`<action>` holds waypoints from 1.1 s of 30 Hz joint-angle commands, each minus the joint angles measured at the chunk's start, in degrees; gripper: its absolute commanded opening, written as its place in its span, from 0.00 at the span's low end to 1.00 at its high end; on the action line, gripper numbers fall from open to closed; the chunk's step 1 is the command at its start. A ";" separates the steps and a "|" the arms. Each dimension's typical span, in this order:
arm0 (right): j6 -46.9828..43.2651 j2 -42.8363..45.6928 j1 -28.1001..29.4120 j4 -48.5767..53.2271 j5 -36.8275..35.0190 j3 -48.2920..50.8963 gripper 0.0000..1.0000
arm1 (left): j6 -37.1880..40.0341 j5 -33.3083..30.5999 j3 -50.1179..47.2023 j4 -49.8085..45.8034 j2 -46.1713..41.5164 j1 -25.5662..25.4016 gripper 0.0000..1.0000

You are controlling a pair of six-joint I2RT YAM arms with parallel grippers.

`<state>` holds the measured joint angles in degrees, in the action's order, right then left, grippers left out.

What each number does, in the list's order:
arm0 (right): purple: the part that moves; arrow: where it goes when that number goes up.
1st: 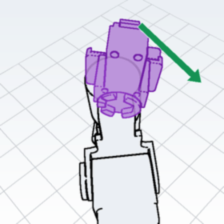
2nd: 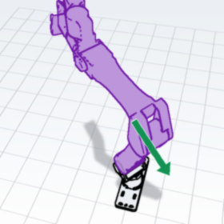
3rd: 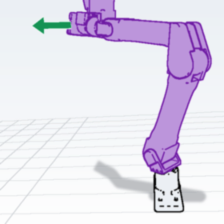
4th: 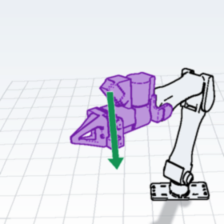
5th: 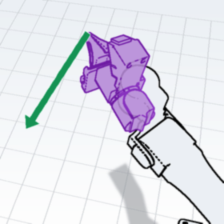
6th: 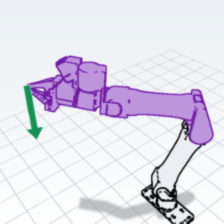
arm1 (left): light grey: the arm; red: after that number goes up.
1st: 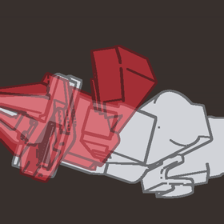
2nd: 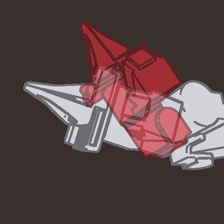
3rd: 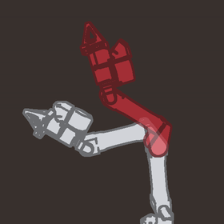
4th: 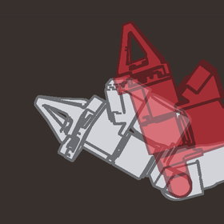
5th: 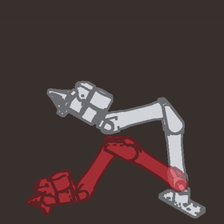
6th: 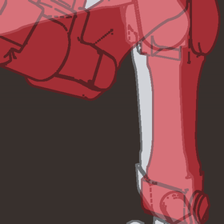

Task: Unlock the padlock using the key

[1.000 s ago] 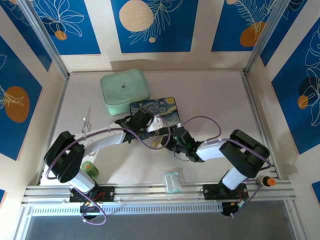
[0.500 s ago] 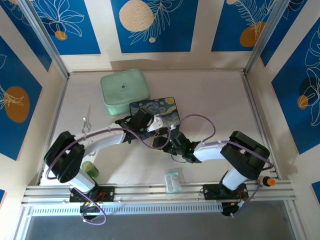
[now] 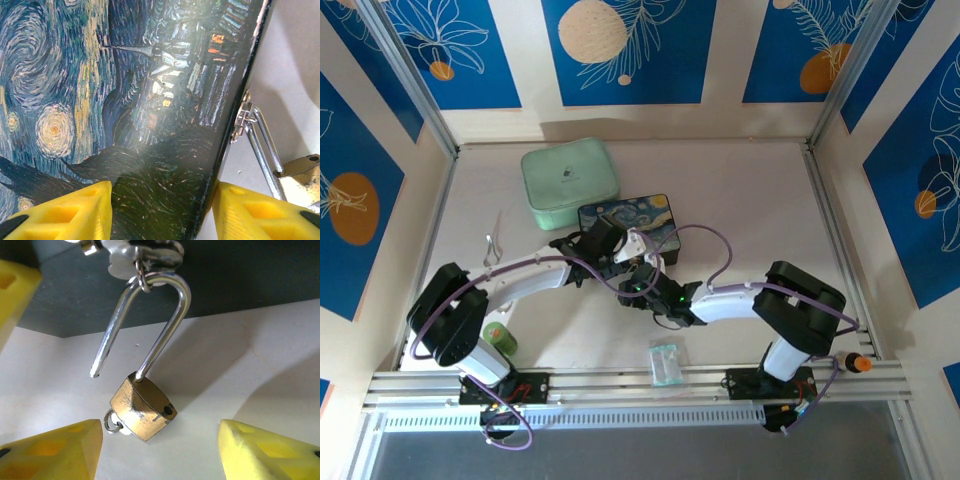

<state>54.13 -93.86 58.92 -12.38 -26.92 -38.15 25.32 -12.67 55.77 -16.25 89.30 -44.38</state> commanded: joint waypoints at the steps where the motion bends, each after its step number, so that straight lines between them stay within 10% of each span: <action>1: -0.27 -3.65 0.76 2.19 -3.09 -0.87 0.63 | -2.69 3.93 0.03 -6.72 -0.96 0.35 0.51; 19: 3.18 -10.72 3.49 10.21 -5.86 -4.85 0.33 | -3.04 2.93 0.66 -8.45 0.00 0.35 0.51; 33: 10.85 -11.93 -3.69 -30.51 11.71 12.16 0.12 | -1.84 -10.15 -1.23 -7.01 3.62 -1.39 0.63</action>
<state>59.94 -99.77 56.47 -37.50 -24.88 -30.44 23.00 -17.89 56.62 -18.59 90.30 -45.56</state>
